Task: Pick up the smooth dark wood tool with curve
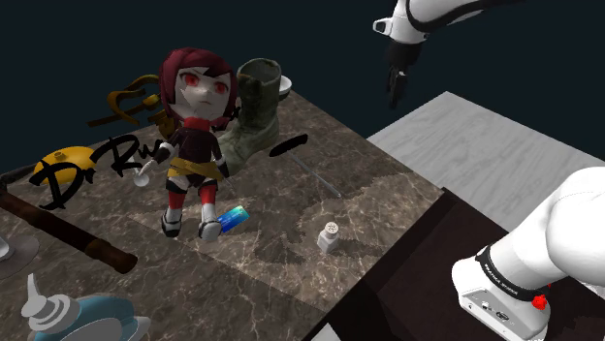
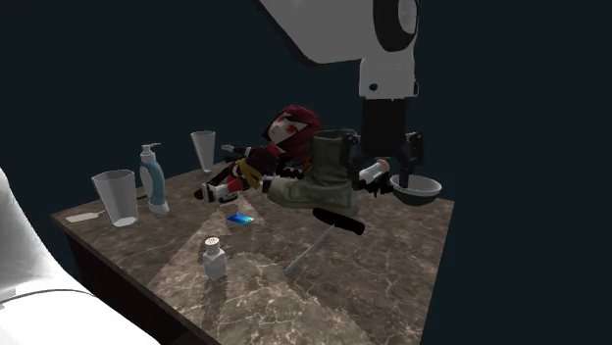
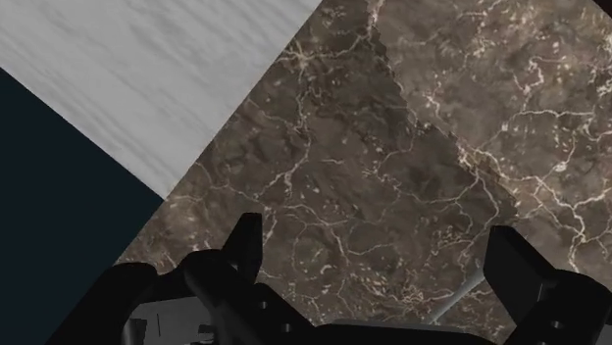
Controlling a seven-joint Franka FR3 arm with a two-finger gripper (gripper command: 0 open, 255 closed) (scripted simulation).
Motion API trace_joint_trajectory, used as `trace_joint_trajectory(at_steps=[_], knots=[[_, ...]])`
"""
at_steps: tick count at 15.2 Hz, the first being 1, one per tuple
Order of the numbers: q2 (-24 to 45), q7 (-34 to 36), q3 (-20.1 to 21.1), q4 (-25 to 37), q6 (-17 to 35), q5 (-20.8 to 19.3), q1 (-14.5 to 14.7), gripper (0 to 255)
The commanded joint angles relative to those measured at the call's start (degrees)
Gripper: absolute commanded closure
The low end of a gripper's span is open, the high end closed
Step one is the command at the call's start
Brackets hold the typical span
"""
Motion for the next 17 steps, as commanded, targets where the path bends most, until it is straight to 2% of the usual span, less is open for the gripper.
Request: trace_joint_trajectory(at_steps=[1, 9, 17], knots=[[4.2, -3.7, -0.2, 2.4, 1.9, 1.1, 0.8, 0], [20.4, -17.5, 0.9, 12.9, 7.2, 6.1, 2.5, 0], [35.5, -29.0, 4.8, 26.0, 8.9, 9.2, 3.0, 0]])
